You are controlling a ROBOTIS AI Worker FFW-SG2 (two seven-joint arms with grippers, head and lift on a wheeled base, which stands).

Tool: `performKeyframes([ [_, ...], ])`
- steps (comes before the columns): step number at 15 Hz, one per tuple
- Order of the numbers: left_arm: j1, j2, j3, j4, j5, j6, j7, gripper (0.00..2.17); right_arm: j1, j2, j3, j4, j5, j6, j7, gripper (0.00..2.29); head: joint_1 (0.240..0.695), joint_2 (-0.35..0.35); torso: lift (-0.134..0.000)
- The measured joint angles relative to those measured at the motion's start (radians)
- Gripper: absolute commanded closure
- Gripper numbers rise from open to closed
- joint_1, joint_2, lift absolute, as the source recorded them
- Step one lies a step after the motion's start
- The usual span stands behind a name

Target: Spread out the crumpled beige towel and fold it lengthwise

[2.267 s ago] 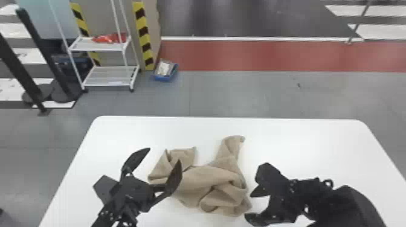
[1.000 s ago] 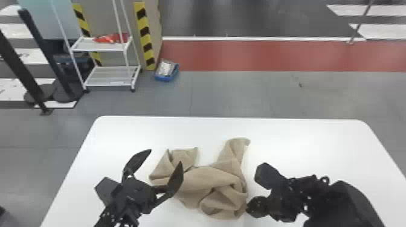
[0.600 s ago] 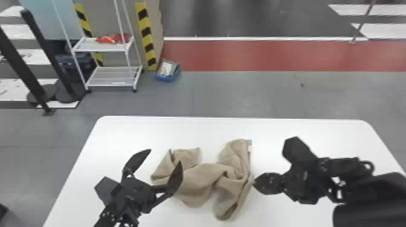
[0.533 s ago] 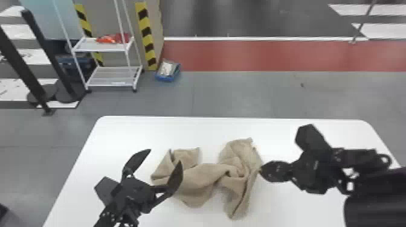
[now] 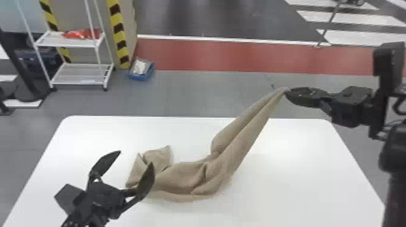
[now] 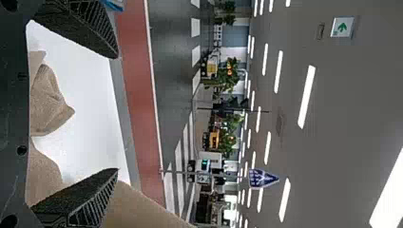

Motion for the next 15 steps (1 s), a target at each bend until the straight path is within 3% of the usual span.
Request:
performKeyframes([
  [3,0.002,0.007,0.006,0.006,0.000,-0.011,-0.002,0.03,0.025,-0.014,-0.110,0.094,-0.007,-0.080,-0.064,1.44,0.695,-0.200,0.000],
  [5,0.002,0.007,0.003,0.006,-0.001,-0.011,-0.002,0.03,0.084,-0.033,-0.109,0.126,0.020,-0.110,-0.071,1.44,0.695,-0.230,0.000],
  [8,0.002,0.002,-0.011,0.008,-0.021,-0.009,-0.002,0.03,0.174,-0.034,-0.100,0.145,0.038,-0.182,-0.084,1.44,0.695,-0.247,0.000],
  [11,-0.002,-0.002,-0.022,0.048,-0.037,-0.018,0.000,0.03,0.246,-0.033,-0.082,0.210,0.102,-0.303,-0.146,1.44,0.695,-0.268,0.000],
  [15,-0.006,0.002,-0.059,0.107,-0.071,-0.049,0.005,0.03,0.268,-0.034,-0.101,0.313,0.087,-0.427,-0.186,1.44,0.695,-0.294,0.000],
])
